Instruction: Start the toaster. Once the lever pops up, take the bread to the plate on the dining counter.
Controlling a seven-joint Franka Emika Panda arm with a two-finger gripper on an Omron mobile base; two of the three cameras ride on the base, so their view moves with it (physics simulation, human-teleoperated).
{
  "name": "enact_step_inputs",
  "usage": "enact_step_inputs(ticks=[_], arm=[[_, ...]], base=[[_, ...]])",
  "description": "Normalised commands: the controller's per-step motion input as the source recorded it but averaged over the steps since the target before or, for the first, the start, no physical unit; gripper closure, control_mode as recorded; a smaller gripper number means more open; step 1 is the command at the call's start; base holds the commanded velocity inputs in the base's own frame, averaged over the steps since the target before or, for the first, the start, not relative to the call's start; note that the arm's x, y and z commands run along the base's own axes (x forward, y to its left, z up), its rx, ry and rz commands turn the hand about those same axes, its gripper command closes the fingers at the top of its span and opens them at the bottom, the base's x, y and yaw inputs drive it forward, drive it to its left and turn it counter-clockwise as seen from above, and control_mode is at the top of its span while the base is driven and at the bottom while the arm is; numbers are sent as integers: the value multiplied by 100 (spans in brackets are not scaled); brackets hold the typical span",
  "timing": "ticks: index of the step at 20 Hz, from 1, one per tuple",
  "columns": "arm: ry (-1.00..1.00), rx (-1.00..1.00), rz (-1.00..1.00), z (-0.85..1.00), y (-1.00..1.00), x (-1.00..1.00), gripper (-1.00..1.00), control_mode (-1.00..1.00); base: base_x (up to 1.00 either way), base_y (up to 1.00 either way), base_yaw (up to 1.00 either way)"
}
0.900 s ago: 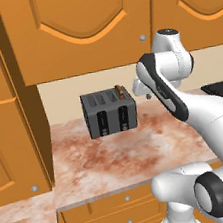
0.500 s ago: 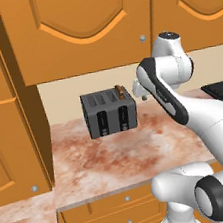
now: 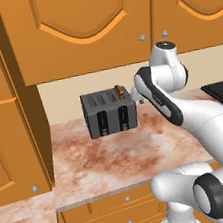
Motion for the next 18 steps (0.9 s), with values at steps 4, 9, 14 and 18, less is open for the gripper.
enact_step_inputs(ticks=[4, 9, 14, 18], arm=[[-6, 0, 0, -20, 0, 15, -100, -100], [-6, 0, 0, -20, 0, 6, -100, -100], [-8, 0, 0, -21, 0, 10, -100, -100], [-6, 0, 0, -20, 0, 2, -100, -100]], base=[[0, 0, 0], [0, 0, 0], [0, 0, 0], [0, 0, 0]])
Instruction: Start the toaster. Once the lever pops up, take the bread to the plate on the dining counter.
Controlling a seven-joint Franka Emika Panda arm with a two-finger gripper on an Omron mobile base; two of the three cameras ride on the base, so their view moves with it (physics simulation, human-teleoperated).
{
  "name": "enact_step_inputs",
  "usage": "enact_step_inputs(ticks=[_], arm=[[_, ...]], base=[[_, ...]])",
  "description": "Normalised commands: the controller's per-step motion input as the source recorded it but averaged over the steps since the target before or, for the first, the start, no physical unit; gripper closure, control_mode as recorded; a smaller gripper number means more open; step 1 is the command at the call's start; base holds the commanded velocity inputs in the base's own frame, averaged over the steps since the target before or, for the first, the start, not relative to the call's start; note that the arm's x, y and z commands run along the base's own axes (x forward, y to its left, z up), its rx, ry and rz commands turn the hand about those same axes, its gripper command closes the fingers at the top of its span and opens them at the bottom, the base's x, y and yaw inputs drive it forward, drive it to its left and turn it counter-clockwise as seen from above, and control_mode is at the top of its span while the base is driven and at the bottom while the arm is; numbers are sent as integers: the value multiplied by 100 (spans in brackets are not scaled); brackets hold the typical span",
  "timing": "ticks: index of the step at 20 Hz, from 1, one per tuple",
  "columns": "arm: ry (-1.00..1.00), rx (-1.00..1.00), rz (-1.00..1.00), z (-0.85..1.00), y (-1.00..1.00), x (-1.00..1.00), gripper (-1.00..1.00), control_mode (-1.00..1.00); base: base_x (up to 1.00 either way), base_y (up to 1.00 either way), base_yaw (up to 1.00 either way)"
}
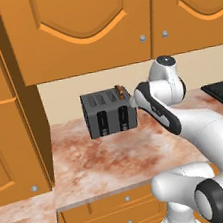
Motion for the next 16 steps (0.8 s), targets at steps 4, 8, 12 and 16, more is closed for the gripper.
enact_step_inputs(ticks=[4, 8, 12, 16], arm=[[-2, 0, 0, -23, 0, 0, -100, -100], [0, 0, 0, -19, 0, 1, -100, -100], [-1, 0, 0, -14, 0, 4, -100, -100], [-1, 0, 0, -9, 0, 2, -100, -100]], base=[[0, 0, 0], [0, 0, 0], [0, 0, 0], [0, 0, 0]])
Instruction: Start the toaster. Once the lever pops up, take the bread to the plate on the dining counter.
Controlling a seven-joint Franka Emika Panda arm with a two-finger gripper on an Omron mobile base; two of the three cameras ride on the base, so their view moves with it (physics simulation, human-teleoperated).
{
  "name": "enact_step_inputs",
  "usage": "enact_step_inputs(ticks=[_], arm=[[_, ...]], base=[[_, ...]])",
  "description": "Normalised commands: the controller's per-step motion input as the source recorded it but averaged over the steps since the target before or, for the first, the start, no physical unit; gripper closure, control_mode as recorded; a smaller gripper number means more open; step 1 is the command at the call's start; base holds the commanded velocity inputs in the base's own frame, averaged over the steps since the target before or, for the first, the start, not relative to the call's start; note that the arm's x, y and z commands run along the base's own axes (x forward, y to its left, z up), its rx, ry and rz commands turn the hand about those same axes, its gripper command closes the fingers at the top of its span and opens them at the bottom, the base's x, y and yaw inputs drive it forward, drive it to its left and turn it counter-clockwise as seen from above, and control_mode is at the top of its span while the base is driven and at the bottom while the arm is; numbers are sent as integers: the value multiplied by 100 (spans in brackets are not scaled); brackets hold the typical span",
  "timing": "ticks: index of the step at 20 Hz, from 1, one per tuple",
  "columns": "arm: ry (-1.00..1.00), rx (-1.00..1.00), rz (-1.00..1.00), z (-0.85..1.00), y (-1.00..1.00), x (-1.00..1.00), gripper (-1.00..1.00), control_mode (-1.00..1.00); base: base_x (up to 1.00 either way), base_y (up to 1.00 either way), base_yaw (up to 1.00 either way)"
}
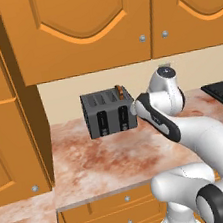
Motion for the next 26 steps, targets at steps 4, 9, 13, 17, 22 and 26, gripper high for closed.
enact_step_inputs(ticks=[4, 9, 13, 17, 22, 26], arm=[[-2, 0, 0, -7, 0, 0, -100, -100], [-7, 0, 0, -1, 0, 2, -100, -100], [-10, 0, 0, 0, 0, 4, -100, -100], [-5, 0, 0, 0, 0, 14, -100, -100], [-4, 0, 0, 0, 0, 22, -100, -100], [-4, 0, 0, 0, 0, 19, -100, -100]], base=[[0, 0, 0], [0, 0, 0], [0, 0, 0], [0, 0, 0], [0, 0, 0], [0, 0, 0]])
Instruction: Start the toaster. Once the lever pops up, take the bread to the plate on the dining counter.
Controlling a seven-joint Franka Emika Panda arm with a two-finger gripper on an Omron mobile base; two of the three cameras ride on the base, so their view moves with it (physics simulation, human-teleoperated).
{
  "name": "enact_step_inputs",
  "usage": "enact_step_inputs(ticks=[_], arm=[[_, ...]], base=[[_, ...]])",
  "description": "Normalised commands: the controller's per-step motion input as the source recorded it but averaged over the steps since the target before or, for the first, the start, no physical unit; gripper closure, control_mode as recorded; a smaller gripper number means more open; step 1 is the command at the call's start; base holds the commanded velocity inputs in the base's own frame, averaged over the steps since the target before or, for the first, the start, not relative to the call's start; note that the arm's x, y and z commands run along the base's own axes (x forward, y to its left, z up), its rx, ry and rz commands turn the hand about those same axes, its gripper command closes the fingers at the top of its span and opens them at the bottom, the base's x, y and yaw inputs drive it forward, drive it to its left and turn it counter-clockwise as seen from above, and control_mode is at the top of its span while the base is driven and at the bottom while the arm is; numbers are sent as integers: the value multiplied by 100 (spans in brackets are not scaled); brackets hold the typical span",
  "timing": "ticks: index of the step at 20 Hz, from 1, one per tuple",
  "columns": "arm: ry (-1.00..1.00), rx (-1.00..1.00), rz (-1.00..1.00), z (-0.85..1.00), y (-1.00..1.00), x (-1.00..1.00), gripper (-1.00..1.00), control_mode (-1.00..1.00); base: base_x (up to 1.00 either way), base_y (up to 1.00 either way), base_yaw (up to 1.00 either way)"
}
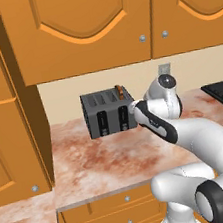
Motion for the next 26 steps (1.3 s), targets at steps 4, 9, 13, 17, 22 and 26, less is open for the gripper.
enact_step_inputs(ticks=[4, 9, 13, 17, 22, 26], arm=[[0, 0, 0, 0, 0, 15, -100, -100], [0, 0, 0, 0, 0, 8, -100, -100], [0, 0, 0, 0, 0, 8, -100, -100], [0, 0, 0, 0, 0, 3, -100, -100], [0, 0, 0, 0, 11, 5, -100, -100], [0, 0, 0, 0, 17, 9, -100, -100]], base=[[0, 0, 0], [0, 0, 0], [0, 0, 0], [0, 0, 0], [0, 0, 0], [0, 0, 0]])
